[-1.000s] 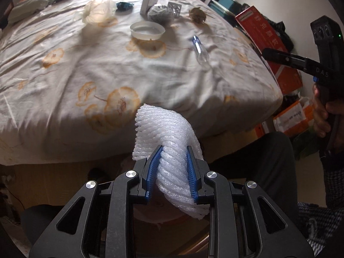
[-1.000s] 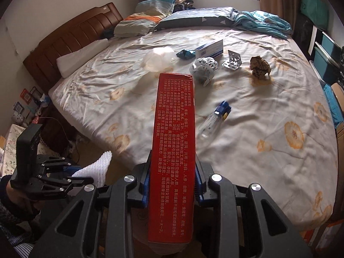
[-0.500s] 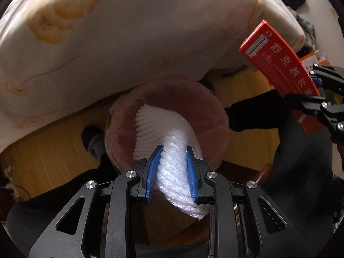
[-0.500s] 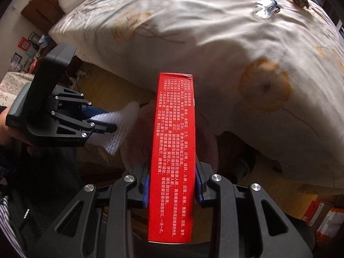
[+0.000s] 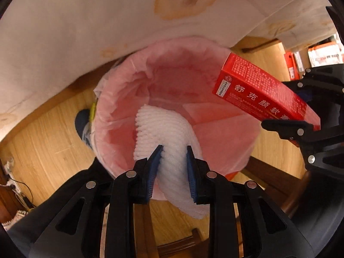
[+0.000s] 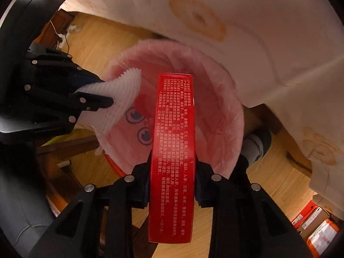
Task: Collect trash
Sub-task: 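Carry foam and red box to the pink bin and open both tools, then lift both tools from the bin back over the bed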
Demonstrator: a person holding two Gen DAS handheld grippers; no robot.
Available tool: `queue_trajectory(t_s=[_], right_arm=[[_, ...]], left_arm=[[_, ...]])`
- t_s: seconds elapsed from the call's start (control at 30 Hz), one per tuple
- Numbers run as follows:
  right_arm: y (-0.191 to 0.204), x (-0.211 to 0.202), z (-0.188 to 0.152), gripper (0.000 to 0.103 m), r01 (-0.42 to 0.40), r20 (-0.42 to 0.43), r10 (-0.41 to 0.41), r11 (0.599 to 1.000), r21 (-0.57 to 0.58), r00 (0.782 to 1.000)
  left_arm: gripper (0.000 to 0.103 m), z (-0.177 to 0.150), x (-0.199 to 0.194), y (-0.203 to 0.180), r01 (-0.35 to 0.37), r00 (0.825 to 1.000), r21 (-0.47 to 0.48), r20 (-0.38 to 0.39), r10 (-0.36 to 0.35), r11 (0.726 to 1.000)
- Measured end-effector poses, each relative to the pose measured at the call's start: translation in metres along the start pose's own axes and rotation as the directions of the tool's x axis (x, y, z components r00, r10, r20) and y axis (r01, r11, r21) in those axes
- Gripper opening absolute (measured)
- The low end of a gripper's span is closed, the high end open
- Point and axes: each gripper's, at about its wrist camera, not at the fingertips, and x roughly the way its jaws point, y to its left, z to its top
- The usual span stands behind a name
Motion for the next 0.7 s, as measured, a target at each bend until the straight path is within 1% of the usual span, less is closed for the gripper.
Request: queue_trajectory(t_s=[0.07, 0.13, 0.23, 0.4, 0.43, 0.5, 0.53, 0.57, 0.6, 0.63, 0.67, 0.7], right_arm=[[-0.001, 0.014, 0.004, 0.03, -0.003, -0.028, 0.003, 1.0, 0.005, 1.0], [-0.006, 0.028, 0.007, 0.03, -0.002, -0.059, 0.003, 1.0, 0.01, 0.998], [-0.01, 0.048, 0.008, 0.03, -0.005, -0.103, 0.007, 1.0, 0.014, 0.995], [-0.015, 0.077, 0.005, 0.03, -0.013, -0.155, 0.017, 1.0, 0.023, 0.988], [-0.015, 0.08, 0.003, 0.03, -0.016, -0.158, 0.019, 1.0, 0.022, 0.987], [-0.016, 0.083, 0.0, 0.03, 0.002, -0.156, -0.001, 1.0, 0.009, 0.988], [-0.017, 0.084, -0.002, 0.032, -0.002, -0.159, 0.003, 1.0, 0.01, 0.987], [-0.018, 0.084, -0.003, 0.072, -0.013, -0.162, 0.014, 1.0, 0.008, 0.987], [-0.016, 0.087, -0.001, 0.1, -0.011, -0.155, 0.011, 1.0, -0.001, 0.988], [-0.017, 0.088, -0.003, 0.098, -0.012, -0.143, 0.011, 1.0, -0.005, 0.99], [-0.022, 0.091, -0.005, 0.098, -0.039, -0.159, 0.04, 0.999, 0.007, 0.986], [-0.023, 0.092, -0.005, 0.098, -0.047, -0.16, 0.048, 0.999, 0.01, 0.986]], left_arm=[[0.025, 0.006, 0.014, 0.004, 0.016, 1.0, -0.014, -0.019, -0.016, 1.0], [0.025, 0.011, 0.029, 0.007, 0.002, 0.999, -0.016, -0.049, -0.003, 1.0], [0.025, 0.018, 0.05, 0.009, 0.001, 0.997, -0.022, -0.082, -0.002, 1.0], [0.025, 0.022, 0.068, 0.011, 0.012, 0.994, -0.025, -0.112, -0.015, 1.0], [0.025, 0.022, 0.07, 0.011, 0.016, 0.993, -0.028, -0.114, -0.019, 0.999], [0.026, 0.022, 0.073, 0.013, 0.019, 0.992, -0.03, -0.12, -0.022, 0.999], [0.037, 0.023, 0.074, 0.014, 0.006, 0.993, -0.033, -0.121, -0.01, 0.999], [0.072, 0.023, 0.08, 0.018, -0.018, 0.992, -0.044, -0.127, 0.012, 0.999], [0.095, 0.024, 0.08, 0.02, -0.034, 0.992, -0.052, -0.125, 0.027, 0.998], [0.096, 0.024, 0.076, 0.02, -0.03, 0.994, -0.049, -0.108, 0.025, 0.998], [0.097, 0.024, 0.075, 0.02, -0.024, 0.994, -0.048, -0.106, 0.019, 0.999], [0.097, 0.023, 0.073, 0.02, -0.029, 0.994, -0.046, -0.105, 0.024, 0.999]])
